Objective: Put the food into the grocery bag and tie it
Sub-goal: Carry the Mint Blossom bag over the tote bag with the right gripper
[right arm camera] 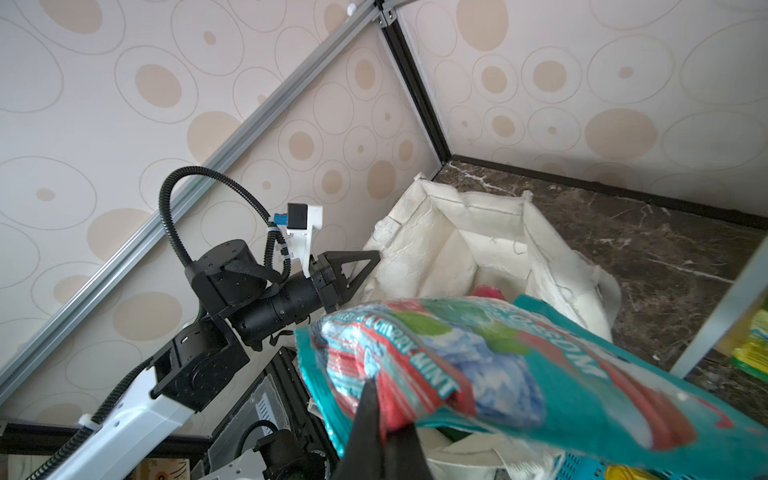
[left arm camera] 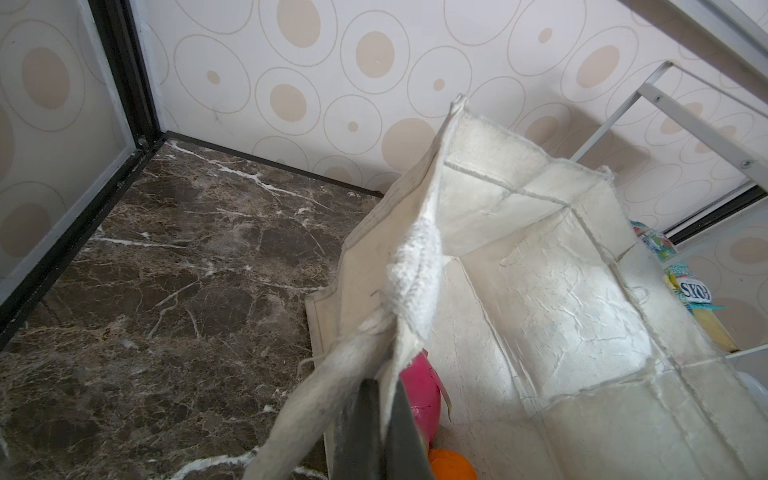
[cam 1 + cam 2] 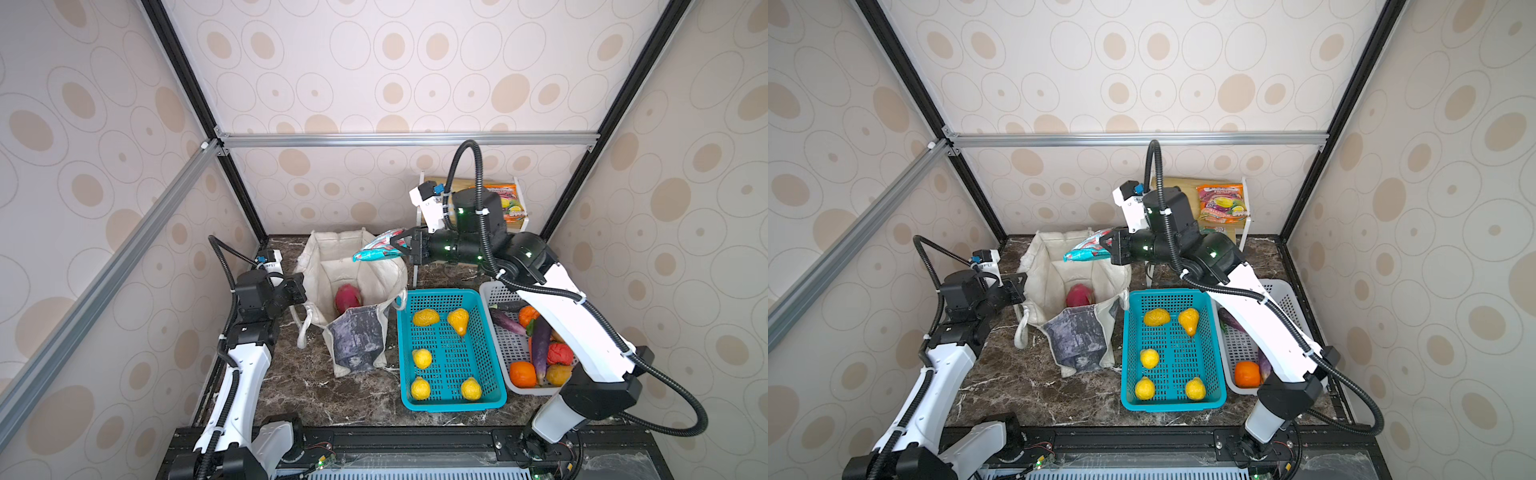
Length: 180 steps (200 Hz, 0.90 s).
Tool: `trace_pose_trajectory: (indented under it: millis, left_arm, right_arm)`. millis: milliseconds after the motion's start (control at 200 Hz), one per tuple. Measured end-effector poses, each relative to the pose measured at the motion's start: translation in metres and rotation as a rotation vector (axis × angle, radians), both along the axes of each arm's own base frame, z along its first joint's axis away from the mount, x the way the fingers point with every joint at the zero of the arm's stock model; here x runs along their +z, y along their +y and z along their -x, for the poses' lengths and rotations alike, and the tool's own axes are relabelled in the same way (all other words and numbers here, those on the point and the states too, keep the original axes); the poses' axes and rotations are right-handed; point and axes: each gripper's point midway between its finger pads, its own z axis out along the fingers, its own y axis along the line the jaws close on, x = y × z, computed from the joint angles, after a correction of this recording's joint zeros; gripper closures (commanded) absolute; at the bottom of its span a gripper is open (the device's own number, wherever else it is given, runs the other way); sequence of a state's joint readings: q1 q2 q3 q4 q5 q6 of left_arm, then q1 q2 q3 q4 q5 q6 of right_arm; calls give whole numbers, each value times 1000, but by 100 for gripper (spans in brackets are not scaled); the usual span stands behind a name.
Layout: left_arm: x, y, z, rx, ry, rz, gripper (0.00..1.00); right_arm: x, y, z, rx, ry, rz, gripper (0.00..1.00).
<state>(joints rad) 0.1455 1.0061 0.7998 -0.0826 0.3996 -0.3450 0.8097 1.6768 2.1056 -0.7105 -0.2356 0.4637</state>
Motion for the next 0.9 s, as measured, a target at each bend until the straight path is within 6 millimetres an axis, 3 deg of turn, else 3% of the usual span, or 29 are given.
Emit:
trace_pose_trajectory:
  millis: [220, 315, 445, 695, 900]
  left_arm:
    - [0, -3, 1, -13, 0, 12, 100]
    - [1, -3, 1, -15, -4, 12, 100]
    - [0, -3, 1, -17, -4, 13, 100]
    - [1, -4, 1, -18, -6, 13, 100]
    - [1, -4, 0, -22, -10, 14, 100]
  right_arm:
    - [-85, 62, -29, 51, 140, 107, 100]
    - [-112, 83, -41, 60, 177, 147, 100]
    - [-132, 98, -48, 74, 198, 175, 100]
    - [-146, 112, -59, 80, 188, 179, 100]
    - [-186, 122, -71, 72, 216, 233, 100]
